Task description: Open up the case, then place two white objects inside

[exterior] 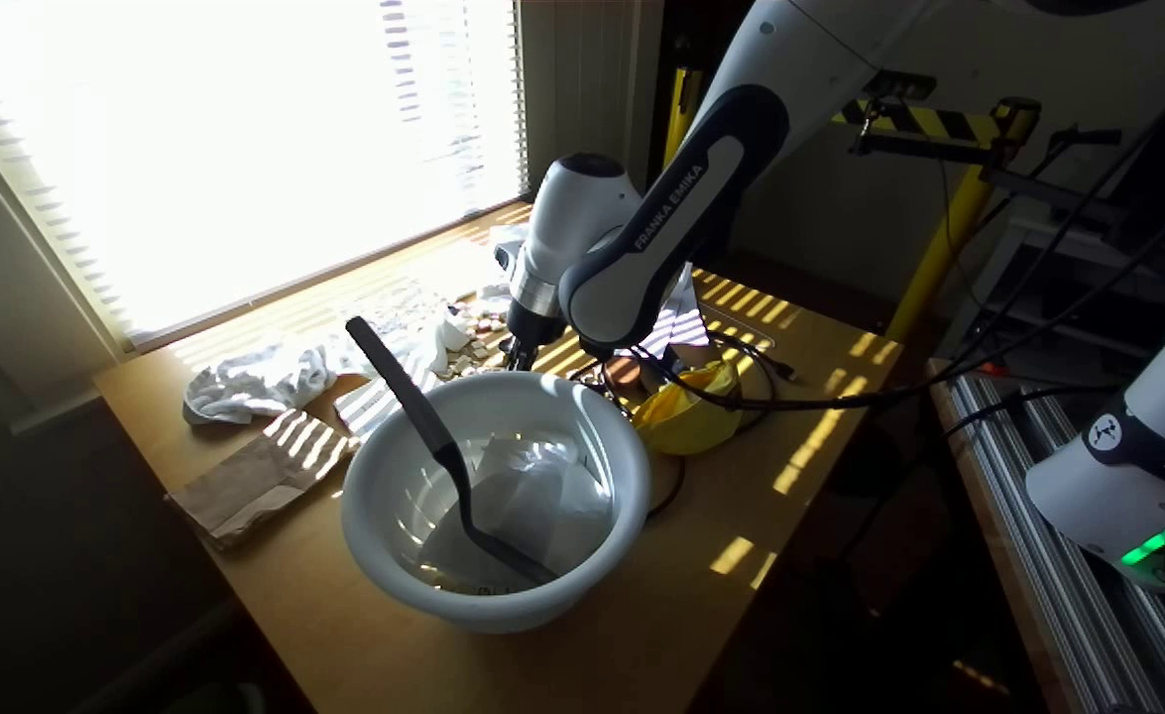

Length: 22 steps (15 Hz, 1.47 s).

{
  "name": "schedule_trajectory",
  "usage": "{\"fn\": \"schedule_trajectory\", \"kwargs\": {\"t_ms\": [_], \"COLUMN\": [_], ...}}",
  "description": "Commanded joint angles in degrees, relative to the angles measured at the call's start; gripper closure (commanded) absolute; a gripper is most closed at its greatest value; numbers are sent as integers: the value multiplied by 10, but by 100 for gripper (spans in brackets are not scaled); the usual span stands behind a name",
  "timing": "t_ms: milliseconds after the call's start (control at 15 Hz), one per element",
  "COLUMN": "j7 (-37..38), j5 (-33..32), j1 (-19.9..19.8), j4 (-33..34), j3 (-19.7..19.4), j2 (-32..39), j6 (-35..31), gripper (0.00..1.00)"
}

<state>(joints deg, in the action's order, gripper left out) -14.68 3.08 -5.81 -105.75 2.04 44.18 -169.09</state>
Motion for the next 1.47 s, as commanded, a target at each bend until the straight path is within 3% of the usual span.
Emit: {"fn": "schedule_trajectory", "kwargs": {"t_ms": [0,400,667,867,1000,1200,1400], "j7": [22,-11,-116,-250,-337,-414,-441], "j5": [-21,-16,16,95,161,230,233], "j1": [1,-31,-154,-286,-344,-340,-294], "j4": [-4,-30,-72,-101,-124,-145,-168], "j3": [-4,27,145,266,300,241,149], "j2": [-9,-45,-98,-136,-178,-242,-290], "j6": [24,23,57,147,238,360,442], "gripper": [97,95,95,95,95,95,95]}}
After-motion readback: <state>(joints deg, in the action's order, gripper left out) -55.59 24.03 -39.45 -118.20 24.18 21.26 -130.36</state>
